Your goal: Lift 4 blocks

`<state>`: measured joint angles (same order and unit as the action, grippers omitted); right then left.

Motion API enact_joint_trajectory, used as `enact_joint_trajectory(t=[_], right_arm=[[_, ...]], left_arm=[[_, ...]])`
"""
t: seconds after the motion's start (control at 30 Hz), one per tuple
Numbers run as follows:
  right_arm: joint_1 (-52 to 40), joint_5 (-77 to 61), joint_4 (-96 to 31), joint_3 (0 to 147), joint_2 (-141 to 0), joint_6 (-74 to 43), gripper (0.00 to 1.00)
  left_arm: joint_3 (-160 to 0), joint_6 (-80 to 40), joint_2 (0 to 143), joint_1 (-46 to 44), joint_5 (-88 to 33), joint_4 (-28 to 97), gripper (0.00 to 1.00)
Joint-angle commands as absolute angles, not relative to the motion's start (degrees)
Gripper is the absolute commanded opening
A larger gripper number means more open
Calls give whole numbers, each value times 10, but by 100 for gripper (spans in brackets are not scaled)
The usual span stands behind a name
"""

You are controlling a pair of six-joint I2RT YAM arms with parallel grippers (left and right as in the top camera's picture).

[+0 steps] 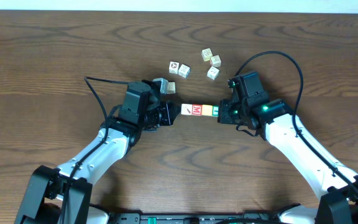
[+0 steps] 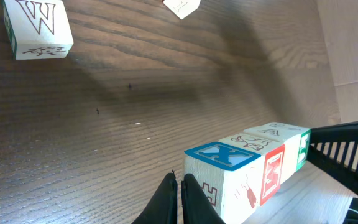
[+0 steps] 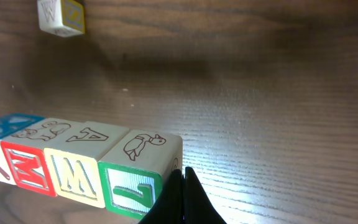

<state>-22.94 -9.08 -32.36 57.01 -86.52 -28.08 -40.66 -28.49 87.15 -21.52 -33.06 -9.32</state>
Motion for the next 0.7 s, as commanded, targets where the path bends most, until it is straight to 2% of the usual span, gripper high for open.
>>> enact_joint_trajectory(t=[0.0,0.67], right_arm=[[-249,-243,-306,606,-865,-287,1],[-249,-243,-311,607,-865,-286,1]], left_arm=[[-429,-282,860,-251,-441,-105,7],[-429,-282,860,-251,-439,-106,7]])
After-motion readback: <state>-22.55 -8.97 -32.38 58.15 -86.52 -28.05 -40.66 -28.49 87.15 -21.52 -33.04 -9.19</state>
